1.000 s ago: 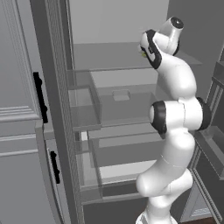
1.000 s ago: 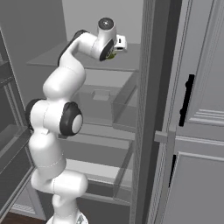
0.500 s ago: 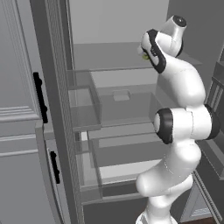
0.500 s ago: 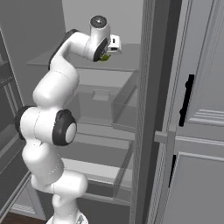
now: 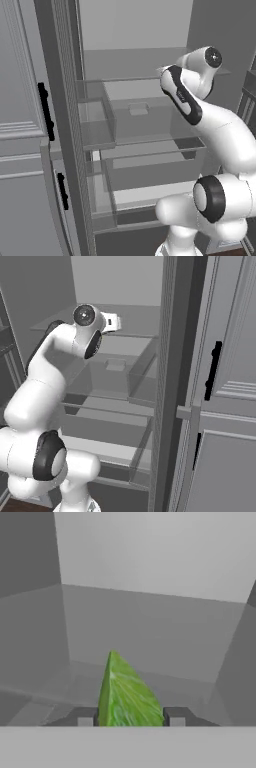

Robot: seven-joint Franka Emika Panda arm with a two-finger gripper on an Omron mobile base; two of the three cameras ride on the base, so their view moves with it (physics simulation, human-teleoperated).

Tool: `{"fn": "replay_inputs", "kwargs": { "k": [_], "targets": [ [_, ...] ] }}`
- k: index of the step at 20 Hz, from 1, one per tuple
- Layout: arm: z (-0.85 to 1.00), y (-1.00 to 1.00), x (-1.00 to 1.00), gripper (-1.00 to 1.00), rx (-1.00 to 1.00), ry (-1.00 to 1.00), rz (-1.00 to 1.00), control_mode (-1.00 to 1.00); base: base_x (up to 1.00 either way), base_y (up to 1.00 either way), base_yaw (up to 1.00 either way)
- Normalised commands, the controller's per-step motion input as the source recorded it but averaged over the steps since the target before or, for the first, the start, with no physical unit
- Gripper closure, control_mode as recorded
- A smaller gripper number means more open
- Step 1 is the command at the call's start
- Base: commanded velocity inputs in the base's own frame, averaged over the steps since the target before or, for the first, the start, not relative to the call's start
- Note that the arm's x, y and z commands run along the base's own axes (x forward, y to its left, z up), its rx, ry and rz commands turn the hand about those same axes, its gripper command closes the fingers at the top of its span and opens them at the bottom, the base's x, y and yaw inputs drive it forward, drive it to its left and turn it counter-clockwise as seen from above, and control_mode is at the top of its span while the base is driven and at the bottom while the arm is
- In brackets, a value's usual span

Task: Grab a lemon wedge from the fridge and one ice cube from the ice bowl, and put them in the glass of lemonade.

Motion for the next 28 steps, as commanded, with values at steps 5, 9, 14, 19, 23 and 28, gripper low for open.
{"fn": "replay_inputs", "kwargs": {
  "k": [5,9,14,19,23,28],
  "targets": [
    [0.26,0.0,-1.0,1.0,0.08,0.06,0.0,-1.0,0.0,0.0,0.0],
    [0.26,0.0,-1.0,1.0,0.02,0.19,0.0,-1.0,0.0,0.0,0.0],
    [-0.16,0.13,-1.0,1.0,-0.02,0.29,0.0,-1.0,0.0,0.0,0.0],
    [-0.8,0.1,-0.82,1.0,-0.08,0.18,0.04,-1.0,0.0,0.0,0.0],
    [-0.99,0.06,-0.63,1.0,-0.06,0.13,0.05,-1.0,0.0,0.0,0.0],
    [-0.92,0.08,-0.64,1.0,-0.03,0.2,0.04,-1.0,0.0,0.0,0.0]
  ]
}}
